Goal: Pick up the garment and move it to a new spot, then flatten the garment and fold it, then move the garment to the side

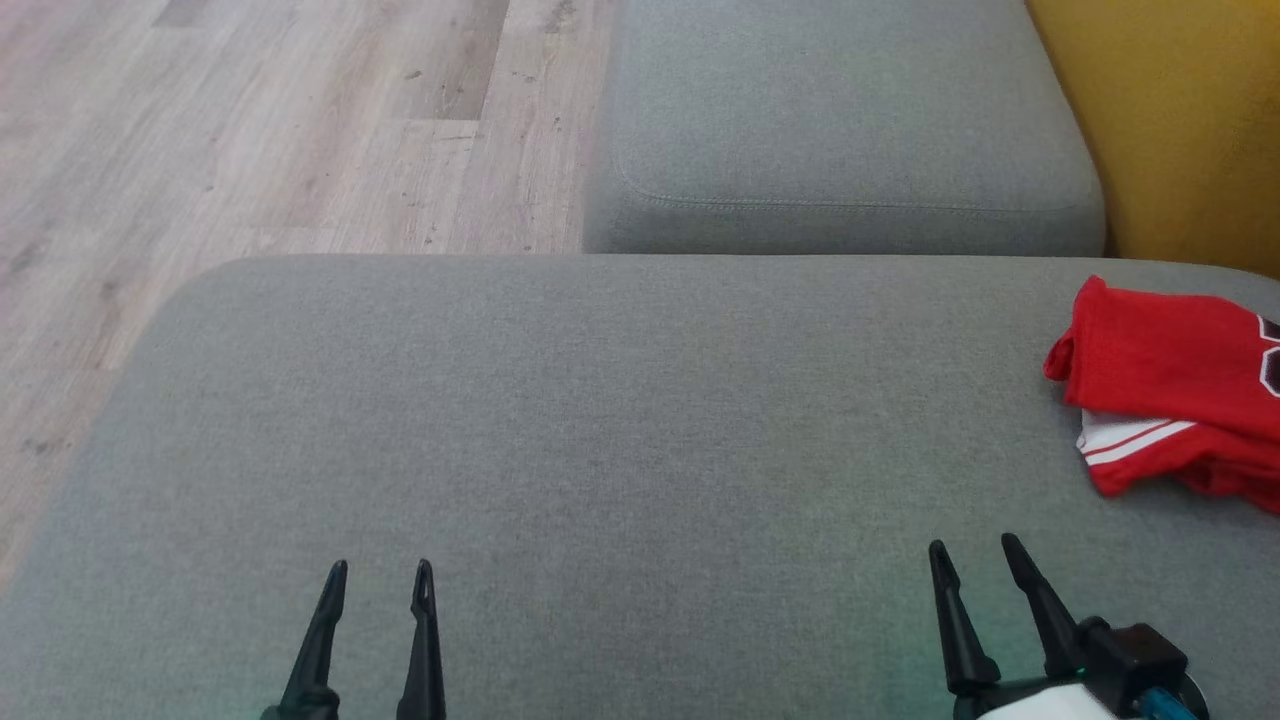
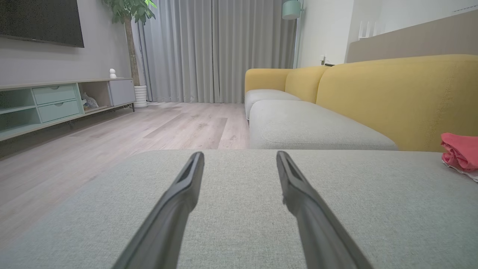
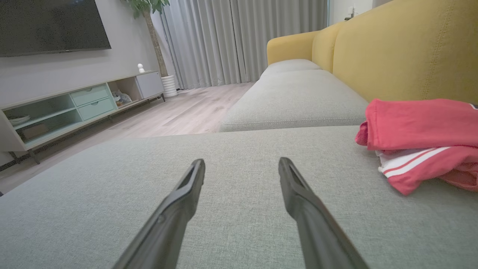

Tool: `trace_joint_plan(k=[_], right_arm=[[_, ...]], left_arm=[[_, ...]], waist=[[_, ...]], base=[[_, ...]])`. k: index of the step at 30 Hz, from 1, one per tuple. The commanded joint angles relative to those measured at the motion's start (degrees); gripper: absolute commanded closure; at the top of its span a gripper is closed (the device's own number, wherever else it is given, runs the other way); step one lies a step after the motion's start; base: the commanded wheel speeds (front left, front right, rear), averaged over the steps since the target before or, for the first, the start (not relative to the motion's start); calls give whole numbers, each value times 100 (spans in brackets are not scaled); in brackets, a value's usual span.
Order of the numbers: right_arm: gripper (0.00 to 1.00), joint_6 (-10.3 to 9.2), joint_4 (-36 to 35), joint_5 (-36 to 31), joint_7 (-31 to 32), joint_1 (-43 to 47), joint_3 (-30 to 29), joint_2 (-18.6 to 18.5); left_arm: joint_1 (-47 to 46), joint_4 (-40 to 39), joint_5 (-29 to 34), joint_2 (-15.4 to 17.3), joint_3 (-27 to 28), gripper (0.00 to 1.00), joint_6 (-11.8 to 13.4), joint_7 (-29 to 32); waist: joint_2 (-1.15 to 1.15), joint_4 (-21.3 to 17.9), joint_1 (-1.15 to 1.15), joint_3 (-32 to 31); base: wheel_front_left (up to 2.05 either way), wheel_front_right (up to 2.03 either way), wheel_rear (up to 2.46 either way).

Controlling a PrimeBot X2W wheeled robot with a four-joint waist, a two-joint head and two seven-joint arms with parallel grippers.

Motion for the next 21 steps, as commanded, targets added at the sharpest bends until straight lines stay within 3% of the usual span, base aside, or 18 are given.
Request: trace_joint_plan(k=[1,19,20,21], right_arm=[[0,-4,-210,20,-63,-208,100,-35],[0,-4,-229,-6,-63,-177,24,-35],[100,0,-24,1,1,13,-85,0],[100,0,44,5,4,17,-80,0]], left_arm=[[-183,-185,49,-28,183,0,-15,-55],[-249,-13,0,-28,208,0,11,-55],[17,174,-1,0,8,100,4,0],[22,245,-5,-1,-1,100,3,9]], waist=[[0,-15,0,1],[0,-158,0,-3],[0,-158,0,-2],[0,-160,0,-2]], base=[[0,0,0],[0,0,0],[0,0,0],[0,0,0]])
